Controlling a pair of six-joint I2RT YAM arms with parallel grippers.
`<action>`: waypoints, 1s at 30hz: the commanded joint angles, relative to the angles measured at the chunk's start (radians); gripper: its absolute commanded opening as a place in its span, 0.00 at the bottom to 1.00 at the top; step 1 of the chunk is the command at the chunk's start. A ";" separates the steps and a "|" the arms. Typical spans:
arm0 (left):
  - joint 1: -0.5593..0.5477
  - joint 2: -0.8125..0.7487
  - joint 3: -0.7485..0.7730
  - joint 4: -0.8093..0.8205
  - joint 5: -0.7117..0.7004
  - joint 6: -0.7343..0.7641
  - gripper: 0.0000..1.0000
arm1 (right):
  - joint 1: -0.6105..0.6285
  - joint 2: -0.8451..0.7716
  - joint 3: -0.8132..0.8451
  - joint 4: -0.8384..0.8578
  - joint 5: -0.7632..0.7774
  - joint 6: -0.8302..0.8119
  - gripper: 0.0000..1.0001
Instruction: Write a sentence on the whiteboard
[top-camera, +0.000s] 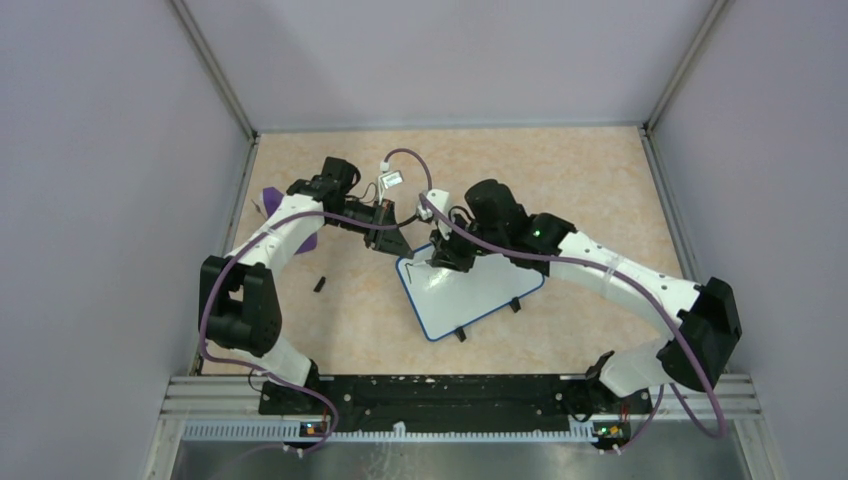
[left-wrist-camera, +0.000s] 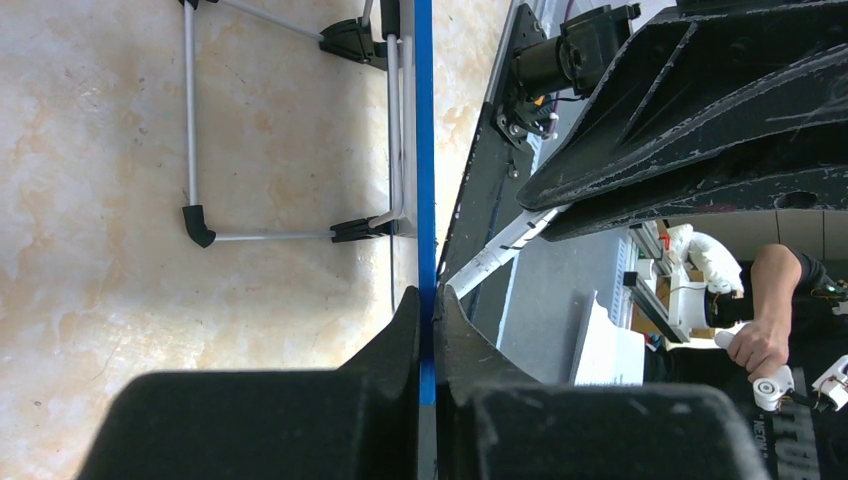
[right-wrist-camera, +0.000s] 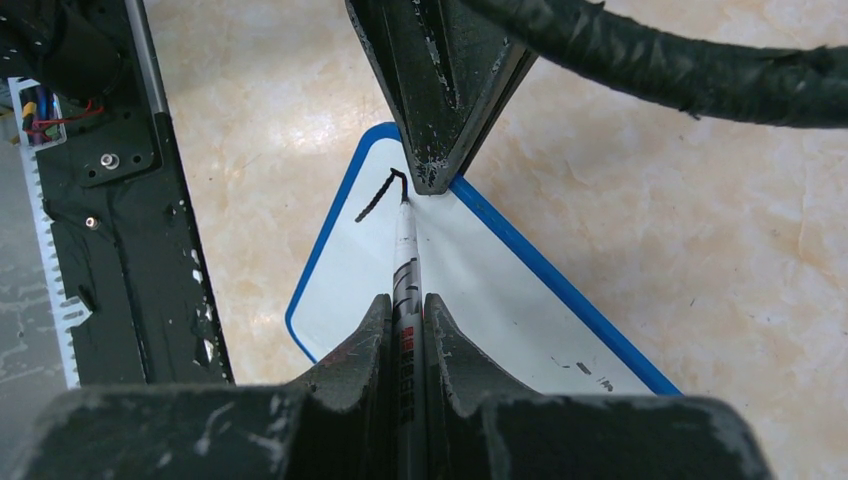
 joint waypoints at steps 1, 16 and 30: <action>-0.010 0.014 0.019 -0.007 0.012 0.026 0.00 | -0.015 -0.025 -0.020 0.006 0.049 -0.014 0.00; -0.010 0.008 0.015 -0.009 0.012 0.029 0.00 | 0.027 0.029 0.023 0.011 -0.004 -0.014 0.00; -0.010 0.005 0.014 -0.008 0.008 0.026 0.00 | 0.014 -0.002 -0.005 0.008 0.046 -0.012 0.00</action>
